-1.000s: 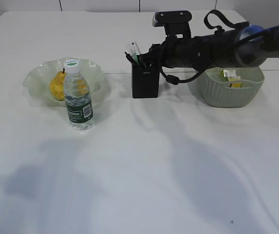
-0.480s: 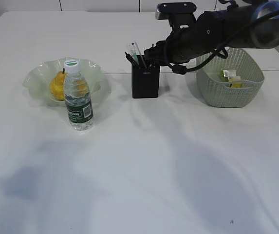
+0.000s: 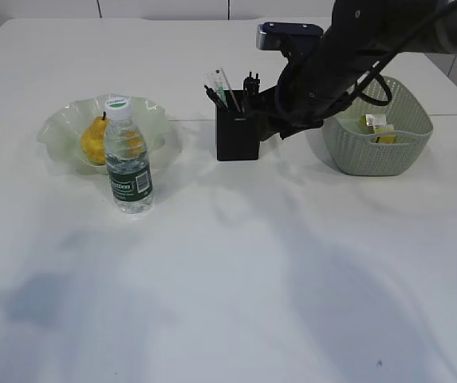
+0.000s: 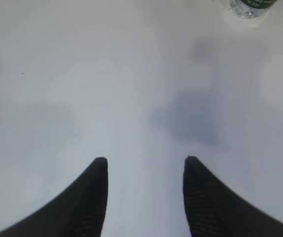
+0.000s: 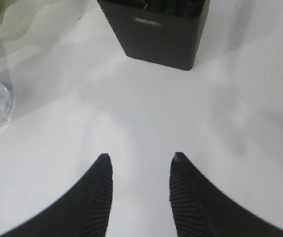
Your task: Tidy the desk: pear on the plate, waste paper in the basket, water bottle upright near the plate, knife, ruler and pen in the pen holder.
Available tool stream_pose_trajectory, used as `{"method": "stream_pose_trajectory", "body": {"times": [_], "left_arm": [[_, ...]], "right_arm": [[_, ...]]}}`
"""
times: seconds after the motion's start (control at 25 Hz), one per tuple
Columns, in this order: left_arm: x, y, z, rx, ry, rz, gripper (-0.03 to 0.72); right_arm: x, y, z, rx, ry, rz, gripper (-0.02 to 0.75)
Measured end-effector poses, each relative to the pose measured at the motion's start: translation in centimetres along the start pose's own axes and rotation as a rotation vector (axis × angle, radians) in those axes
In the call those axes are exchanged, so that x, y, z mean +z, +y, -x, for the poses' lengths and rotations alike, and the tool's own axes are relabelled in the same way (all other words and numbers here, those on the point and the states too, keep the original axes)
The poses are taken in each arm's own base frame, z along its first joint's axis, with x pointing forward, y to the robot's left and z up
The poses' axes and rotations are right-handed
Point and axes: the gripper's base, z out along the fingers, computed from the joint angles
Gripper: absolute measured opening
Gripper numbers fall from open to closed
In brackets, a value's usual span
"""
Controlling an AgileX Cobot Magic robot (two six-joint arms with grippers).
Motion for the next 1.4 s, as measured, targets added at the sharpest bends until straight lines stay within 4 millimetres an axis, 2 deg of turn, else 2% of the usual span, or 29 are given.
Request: {"method": "stream_pose_trajectory", "body": {"times": [0.2,0.32,0.52,0.68,0.8,1.16,1.4], "left_arm": [[0.0,0.0,0.0,0.000,0.002,0.000,0.348],[0.0,0.0,0.0,0.000,0.002,0.000,0.348],[0.0,0.0,-0.2,0.000,0.016,0.000,0.348],[0.0,0.0,-0.2,0.000,0.020,0.000,0.348],[0.0,0.0,-0.2,0.000,0.020,0.000,0.348],[0.0,0.0,-0.2,0.000,0.020,0.000,0.348],[0.0,0.1,-0.2,0.008,0.017,0.010,0.351]], "right_arm": [[-0.7,-0.1,-0.2,0.045,0.040,0.006,0.293],[-1.0,-1.5,-0.5,0.103,0.079,-0.007,0.293],[-2.1,-6.6,-1.1,0.231,0.144,-0.046,0.293],[-4.7,-11.0,-1.2,0.329,0.124,-0.087,0.293],[-6.9,-13.1,-1.3,0.381,0.093,-0.107,0.293],[-10.2,-12.7,-1.1,0.377,0.079,-0.130,0.293],[-14.8,-11.3,-1.6,0.349,0.038,-0.148,0.293]]}}
